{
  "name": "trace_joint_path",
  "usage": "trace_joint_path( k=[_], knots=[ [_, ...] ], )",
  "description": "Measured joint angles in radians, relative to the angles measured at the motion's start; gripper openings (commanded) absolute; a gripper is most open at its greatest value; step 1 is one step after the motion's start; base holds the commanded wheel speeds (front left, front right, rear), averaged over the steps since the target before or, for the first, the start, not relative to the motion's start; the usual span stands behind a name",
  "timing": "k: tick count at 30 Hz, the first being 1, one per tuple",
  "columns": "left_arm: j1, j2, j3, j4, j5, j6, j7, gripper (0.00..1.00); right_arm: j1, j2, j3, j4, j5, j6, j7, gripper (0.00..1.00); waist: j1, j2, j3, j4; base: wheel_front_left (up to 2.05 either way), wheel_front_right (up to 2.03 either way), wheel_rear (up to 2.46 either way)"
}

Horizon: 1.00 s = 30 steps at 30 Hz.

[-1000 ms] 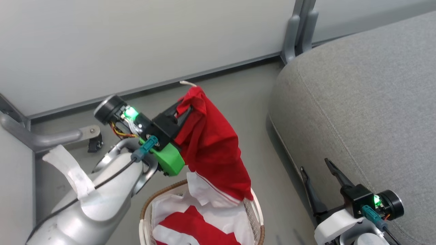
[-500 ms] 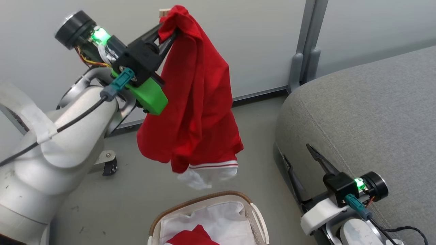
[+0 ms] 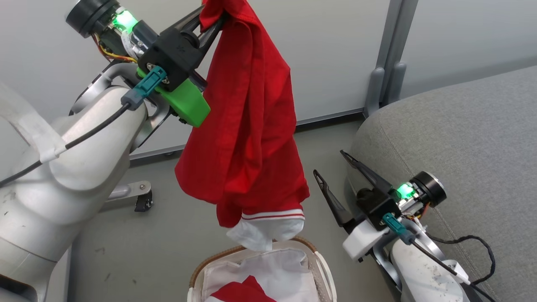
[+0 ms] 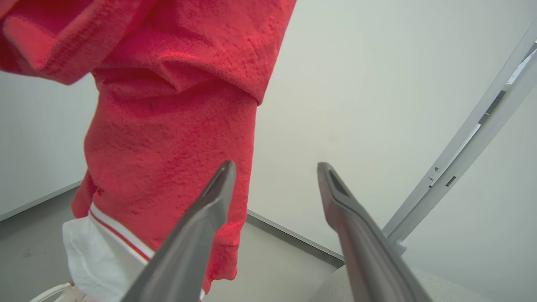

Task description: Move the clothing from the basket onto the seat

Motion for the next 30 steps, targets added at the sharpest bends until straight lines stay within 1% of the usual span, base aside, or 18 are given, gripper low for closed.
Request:
trace_joint_path(
  k=[3,5,10,13,19,24,28,30],
  knots=[
    [-0.009,-0.004,-0.008,-0.005,-0.003,0.0,-0.003,0.0,-0.055,-0.011,0.037,0.052,-0.008,0.0,0.0,1.0,0.0,0.0,0.003,0.008,0.0,0.0,0.0],
    [-0.015,-0.009,-0.013,-0.006,-0.004,0.0,-0.004,0.0,-0.098,-0.035,0.063,0.092,-0.007,0.0,-0.001,1.0,0.0,0.0,0.007,0.013,0.0,0.0,0.0],
    [-0.026,-0.016,-0.027,-0.002,-0.005,0.0,-0.006,0.0,-0.203,-0.068,0.109,0.154,0.01,0.0,-0.002,1.0,0.0,0.0,0.017,0.019,0.0,0.0,0.0],
    [-0.029,-0.023,-0.038,0.003,-0.006,0.0,-0.011,0.0,-0.255,-0.086,0.156,0.21,0.027,0.0,-0.002,1.0,0.0,0.0,0.023,0.022,0.0,0.0,0.0],
    [-0.034,-0.04,-0.067,0.001,-0.013,0.0,-0.013,0.0,-0.336,-0.094,0.229,0.303,0.071,0.0,-0.002,1.0,0.0,0.0,0.031,0.029,0.0,0.0,0.0],
    [-0.036,-0.049,-0.103,-0.013,-0.016,0.0,-0.014,0.0,-0.383,-0.094,0.342,0.349,0.153,0.0,-0.002,1.0,0.0,0.0,0.038,0.042,0.0,0.0,0.0],
    [-0.036,-0.052,-0.127,-0.028,-0.022,0.0,-0.015,0.0,-0.413,-0.106,0.458,0.35,0.248,0.0,-0.002,1.0,0.0,0.0,0.041,0.053,0.0,0.0,0.0],
    [-0.036,-0.053,-0.135,-0.036,-0.023,0.0,-0.017,0.0,-0.427,-0.12,0.5,0.338,0.296,0.0,-0.002,1.0,0.0,0.0,0.042,0.058,0.0,0.0,0.0]
  ],
)
